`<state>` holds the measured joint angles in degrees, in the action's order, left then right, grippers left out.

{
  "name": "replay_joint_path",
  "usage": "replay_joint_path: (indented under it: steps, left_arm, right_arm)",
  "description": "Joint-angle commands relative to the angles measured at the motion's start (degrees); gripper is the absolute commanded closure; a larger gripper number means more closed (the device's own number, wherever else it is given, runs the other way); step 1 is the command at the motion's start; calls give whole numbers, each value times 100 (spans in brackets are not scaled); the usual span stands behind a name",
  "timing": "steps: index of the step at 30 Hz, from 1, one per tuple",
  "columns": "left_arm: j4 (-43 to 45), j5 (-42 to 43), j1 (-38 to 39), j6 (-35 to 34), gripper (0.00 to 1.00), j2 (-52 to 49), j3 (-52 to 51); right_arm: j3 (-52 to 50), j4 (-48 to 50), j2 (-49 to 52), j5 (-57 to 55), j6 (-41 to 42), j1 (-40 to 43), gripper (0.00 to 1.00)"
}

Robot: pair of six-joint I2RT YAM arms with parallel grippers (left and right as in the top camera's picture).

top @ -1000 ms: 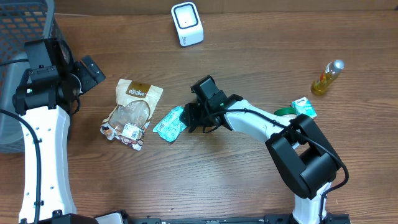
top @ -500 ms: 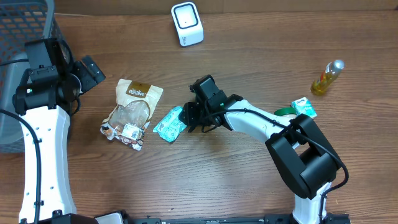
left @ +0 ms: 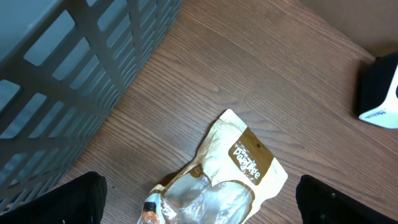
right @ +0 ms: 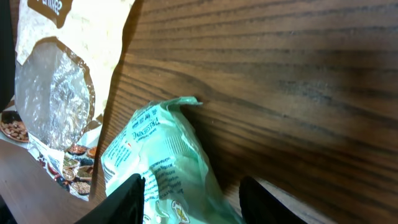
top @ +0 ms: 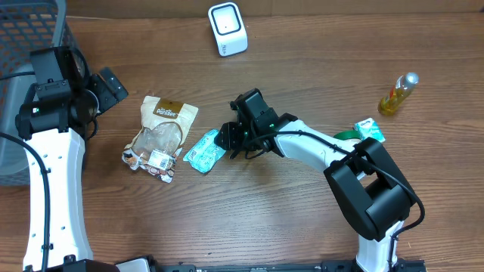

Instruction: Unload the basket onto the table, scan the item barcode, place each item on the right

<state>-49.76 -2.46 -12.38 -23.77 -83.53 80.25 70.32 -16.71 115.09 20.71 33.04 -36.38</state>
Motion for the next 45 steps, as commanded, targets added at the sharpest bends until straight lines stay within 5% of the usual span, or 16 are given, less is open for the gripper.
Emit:
replay_joint_path:
  steps: [1,18,24,30,36,45]
  left_arm:
    - [7,-92,9,87,0,31,122]
    - [7,-92,9,87,0,31,122]
    - [7,-92,9,87,0,31,122]
    - [7,-92,9,87,0,31,122]
    - [7,-92,9,87,0,31,122]
    - [7,-94,9,87,0,31,122]
  right_arm:
    - [13,61,199,-24,20,7,54]
    - [17,-216,450,271,297,238,76]
    - [22,-201,350,2013,-673,715,93]
    - [20,-621,-107,3442,-1965,1303,96]
    - [20,-1596,-887,3641,-3206,1434,96]
    - [20,-2476,-2409,3639,-3508,1829,96]
